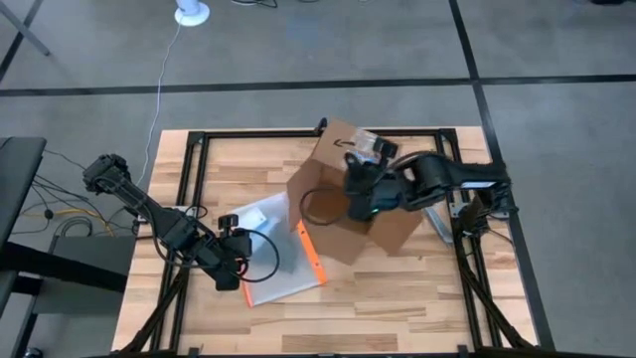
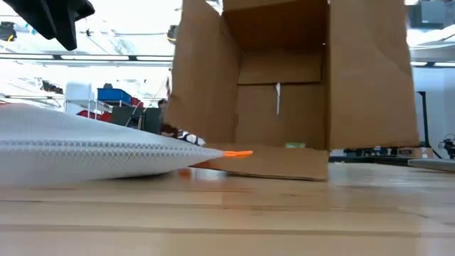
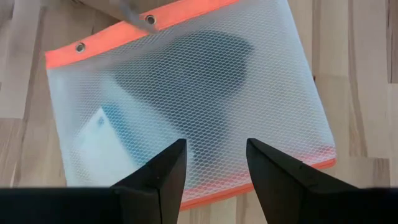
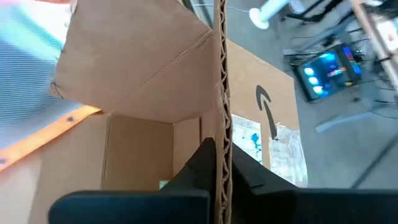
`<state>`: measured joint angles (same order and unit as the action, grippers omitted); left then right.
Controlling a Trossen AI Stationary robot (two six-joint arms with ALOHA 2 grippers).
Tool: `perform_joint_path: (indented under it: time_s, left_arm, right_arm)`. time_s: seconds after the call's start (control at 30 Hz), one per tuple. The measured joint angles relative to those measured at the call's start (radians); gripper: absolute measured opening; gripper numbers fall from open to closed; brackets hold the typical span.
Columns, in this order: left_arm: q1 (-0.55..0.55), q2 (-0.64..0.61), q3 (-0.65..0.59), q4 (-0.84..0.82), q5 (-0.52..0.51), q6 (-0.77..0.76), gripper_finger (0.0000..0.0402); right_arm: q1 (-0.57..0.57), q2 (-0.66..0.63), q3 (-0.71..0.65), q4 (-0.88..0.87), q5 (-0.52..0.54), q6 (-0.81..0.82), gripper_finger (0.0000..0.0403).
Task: Unpack boxes
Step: Put the green charger adapter into the white zip bag
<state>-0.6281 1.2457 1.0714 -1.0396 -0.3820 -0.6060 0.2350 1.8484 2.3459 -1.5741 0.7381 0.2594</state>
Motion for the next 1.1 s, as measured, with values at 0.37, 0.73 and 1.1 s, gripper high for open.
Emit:
perform_joint_path:
  time_s: [0.37, 0.73, 1.1]
  left_arm:
    - [0.001, 0.000, 0.000, 0.019, -0.024, 0.000, 0.0153]
    - [0.004, 0.000, 0.000, 0.019, -0.026, -0.004, 0.0153]
    - [0.004, 0.000, 0.000, 0.021, -0.026, -0.006, 0.0153]
  right_arm:
    - [0.003, -0.127, 0.000, 0.003, -0.179, 0.069, 0.0000]
    - [-0.106, -0.254, 0.000, 0.002, -0.479, 0.106, 0.0000]
    - [-0.126, -0.263, -0.047, 0.007, -0.847, 0.225, 0.0000]
